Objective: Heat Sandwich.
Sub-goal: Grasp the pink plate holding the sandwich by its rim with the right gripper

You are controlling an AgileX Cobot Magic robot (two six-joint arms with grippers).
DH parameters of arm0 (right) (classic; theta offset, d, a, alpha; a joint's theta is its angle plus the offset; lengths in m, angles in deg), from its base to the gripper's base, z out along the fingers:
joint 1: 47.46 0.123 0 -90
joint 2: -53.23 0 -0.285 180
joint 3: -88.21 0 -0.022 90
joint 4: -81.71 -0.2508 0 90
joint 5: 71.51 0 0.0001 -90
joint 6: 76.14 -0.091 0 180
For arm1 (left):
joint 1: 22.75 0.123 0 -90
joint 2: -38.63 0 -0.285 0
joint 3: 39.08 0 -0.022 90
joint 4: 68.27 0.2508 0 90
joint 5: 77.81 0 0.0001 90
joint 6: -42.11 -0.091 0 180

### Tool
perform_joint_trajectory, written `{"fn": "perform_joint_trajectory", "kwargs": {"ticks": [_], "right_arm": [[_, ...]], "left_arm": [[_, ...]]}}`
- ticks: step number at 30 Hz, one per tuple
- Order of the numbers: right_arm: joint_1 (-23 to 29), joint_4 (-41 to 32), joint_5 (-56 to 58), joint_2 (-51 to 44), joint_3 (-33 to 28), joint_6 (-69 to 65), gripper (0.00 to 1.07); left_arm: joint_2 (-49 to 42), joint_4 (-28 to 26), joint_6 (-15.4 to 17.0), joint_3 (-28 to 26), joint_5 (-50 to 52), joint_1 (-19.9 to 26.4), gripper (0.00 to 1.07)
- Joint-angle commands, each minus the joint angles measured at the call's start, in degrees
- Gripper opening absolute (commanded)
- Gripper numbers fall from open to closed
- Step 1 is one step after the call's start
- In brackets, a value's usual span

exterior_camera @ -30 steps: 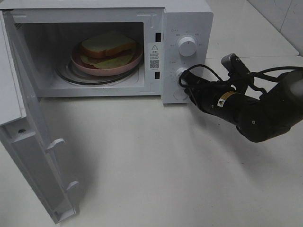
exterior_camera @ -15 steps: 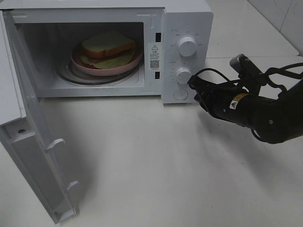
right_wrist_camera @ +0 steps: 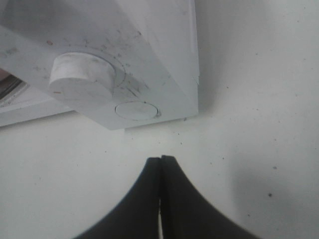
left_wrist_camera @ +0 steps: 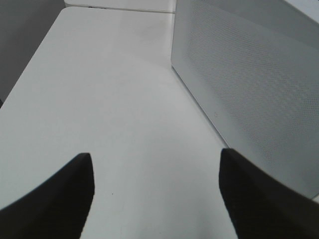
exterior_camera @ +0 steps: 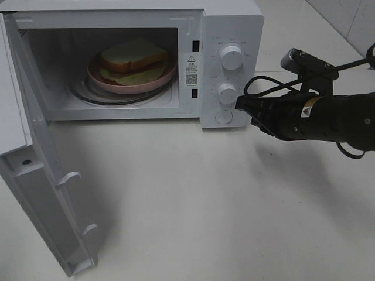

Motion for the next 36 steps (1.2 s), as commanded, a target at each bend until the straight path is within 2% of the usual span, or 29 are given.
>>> {"fn": "perform_joint_trajectory", "kwargs": {"ticks": [1,13,15,17,18,23,30,36], "right_arm": [[-0.3,0.7,5.4,-3.6,0.5,2.7,0.00],[-0.3,0.7,21.4,-13.1,0.9,10.6,0.02],[-0.6,0.7,28.8,-14.4,3.3,12.8,0.02],[-0.6,0.7,31.2,-14.6,4.2,13.8,0.03],[-0.6,0.7,37.0,-14.6,6.8,16.5,0.03],[-0.6,0.6,49.4,-14.6,12.7,22.7,0.06],[-0.6,0.6,63.9,-14.6,19.4,32.0,0.09],[-0.3,0.6,70.1,-14.6,21.9,41.3,0.14]], "left_arm": [[-0.3,-0.2,0.2,0.1,0.9,-0.3,0.68],[-0.3,-0.2,0.2,0.1,0.9,-0.3,0.68],[-0.3,-0.2,0.2,0.1,0.9,-0.3,0.68],[-0.3,-0.2,0.2,0.1,0.9,-0.3,0.68],[-0.3,-0.2,0.2,0.1,0.9,-0.3,0.68],[-0.3,-0.2,0.2,0.1,0.9,-0.3,0.68],[-0.3,-0.2,0.2,0.1,0.9,-0.3,0.68],[-0.3,-0.2,0.2,0.1,0.9,-0.3,0.68]]}}
